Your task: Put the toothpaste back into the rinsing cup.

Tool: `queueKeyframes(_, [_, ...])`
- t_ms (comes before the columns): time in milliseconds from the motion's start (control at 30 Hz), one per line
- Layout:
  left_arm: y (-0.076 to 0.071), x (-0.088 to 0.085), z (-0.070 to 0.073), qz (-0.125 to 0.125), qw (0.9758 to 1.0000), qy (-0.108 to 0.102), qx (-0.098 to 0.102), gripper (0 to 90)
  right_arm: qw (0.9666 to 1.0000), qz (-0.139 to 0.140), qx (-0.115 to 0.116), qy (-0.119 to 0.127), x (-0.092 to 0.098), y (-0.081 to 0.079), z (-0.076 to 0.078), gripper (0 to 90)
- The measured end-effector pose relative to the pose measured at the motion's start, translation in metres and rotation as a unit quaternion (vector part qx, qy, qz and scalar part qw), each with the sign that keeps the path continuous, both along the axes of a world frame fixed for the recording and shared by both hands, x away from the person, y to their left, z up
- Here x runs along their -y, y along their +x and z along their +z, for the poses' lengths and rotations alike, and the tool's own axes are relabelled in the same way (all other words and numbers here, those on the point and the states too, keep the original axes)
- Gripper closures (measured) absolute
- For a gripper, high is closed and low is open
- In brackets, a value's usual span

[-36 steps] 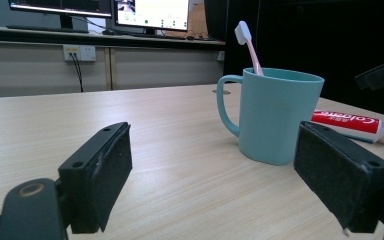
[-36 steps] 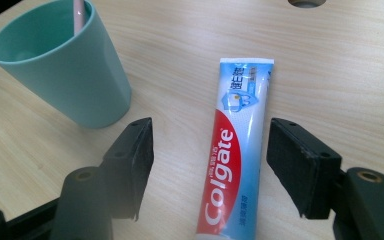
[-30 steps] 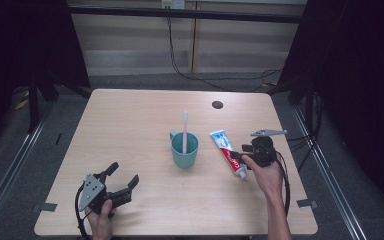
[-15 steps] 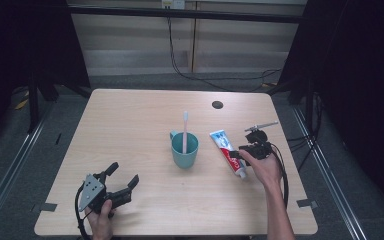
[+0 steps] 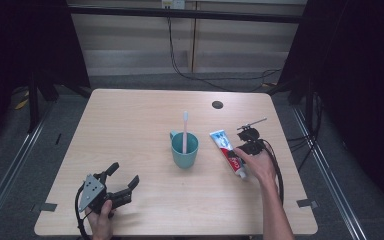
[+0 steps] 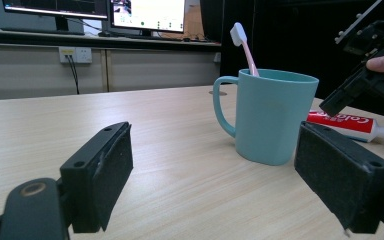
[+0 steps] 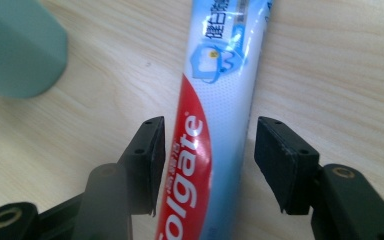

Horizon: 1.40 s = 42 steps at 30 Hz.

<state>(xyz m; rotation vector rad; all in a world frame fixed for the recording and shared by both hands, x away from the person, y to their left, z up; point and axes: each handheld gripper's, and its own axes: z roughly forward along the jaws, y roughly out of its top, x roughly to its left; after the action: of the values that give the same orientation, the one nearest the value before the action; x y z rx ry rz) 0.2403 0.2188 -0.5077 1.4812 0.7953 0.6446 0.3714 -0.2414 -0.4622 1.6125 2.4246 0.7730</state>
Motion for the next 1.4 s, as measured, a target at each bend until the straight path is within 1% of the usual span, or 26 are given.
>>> queueKeyframes(33, [0.0,0.0,0.0,0.0,1.0,0.0,0.0,15.7,1.0,-0.002,-0.007,0.001,0.0,0.001,-0.001,46.7])
queueKeyframes(67, [0.0,0.0,0.0,0.0,1.0,0.0,0.0,15.7,0.9999,0.002,-0.015,-0.002,0.001,0.003,-0.004,45.9])
queueKeyframes(100, [0.0,0.0,0.0,-0.001,1.0,0.0,0.0,15.7,0.9998,0.007,-0.019,0.002,0.002,0.005,-0.005,47.1])
queueKeyframes(133, [0.0,0.0,0.0,-0.001,1.0,0.001,0.0,15.7,0.9996,0.004,-0.023,0.015,0.002,0.006,-0.006,47.1])
queueKeyframes(167, [0.0,0.0,0.0,-0.002,1.0,0.002,0.0,15.7,0.9995,0.002,-0.026,0.017,0.002,0.007,-0.006,47.5])
queueKeyframes(233, [0.0,0.0,0.0,-0.002,1.0,0.002,0.0,15.7,0.9995,0.009,-0.031,0.007,-0.001,0.01,-0.007,48.9])
queueKeyframes(267, [0.0,0.0,0.0,-0.002,1.0,0.003,0.0,15.7,0.9995,0.011,-0.03,0.003,-0.002,0.011,-0.006,48.9])
queueKeyframes(333, [0.0,0.0,0.0,-0.002,1.0,0.002,0.0,15.7,0.9992,0.012,-0.037,-0.009,-0.006,0.013,-0.006,48.7])
queueKeyframes(400, [0.0,0.0,0.0,-0.002,1.0,0.001,0.0,15.7,0.999,0.014,-0.039,-0.017,-0.008,0.015,-0.005,48.7])
queueKeyframes(467, [0.0,0.0,0.0,-0.002,1.0,0.001,0.0,15.7,0.9984,0.018,-0.045,-0.029,-0.011,0.017,-0.004,48.3])
queueKeyframes(533, [0.0,0.0,0.0,-0.007,1.0,0.004,0.0,15.7,0.9979,0.026,-0.047,-0.036,-0.011,0.018,-0.004,48.3])
queueKeyframes(567, [0.0,0.0,0.0,-0.01,0.9999,0.003,-0.001,15.7,0.9978,0.022,-0.053,-0.034,-0.011,0.019,-0.004,48.4])
queueKeyframes(700, [0.0,0.0,0.0,-0.009,0.9999,0.005,0.0,15.7,0.9969,0.027,-0.064,-0.036,-0.012,0.022,-0.003,48.1])
queueKeyframes(833, [0.0,0.0,0.0,-0.011,0.9999,0.005,0.0,15.7,0.9966,0.033,-0.062,-0.043,-0.014,0.024,-0.004,47.5])
queueKeyframes(967, [0.0,0.0,0.0,-0.011,0.9999,0.006,-0.001,15.7,0.9963,0.028,-0.073,-0.036,-0.013,0.027,-0.007,46.4])
queueKeyframes(1067, [0.0,0.0,0.0,-0.011,0.9999,0.004,-0.002,15.7,0.996,0.029,-0.076,-0.038,-0.013,0.028,-0.008,46.0])
queueKeyframes(1200, [0.0,0.0,0.0,-0.01,0.9999,0.009,-0.001,15.7,0.9954,0.029,-0.086,-0.031,-0.012,0.029,-0.011,45.7])
queueKeyframes(1267, [0.0,0.0,0.0,-0.011,0.9999,0.006,-0.001,15.7,0.9949,0.028,-0.091,-0.035,-0.013,0.03,-0.012,45.3])
queueKeyframes(1400, [0.0,0.0,0.0,-0.011,0.9999,0.002,-0.001,15.7,0.9947,0.026,-0.086,-0.049,-0.017,0.029,-0.012,44.8])
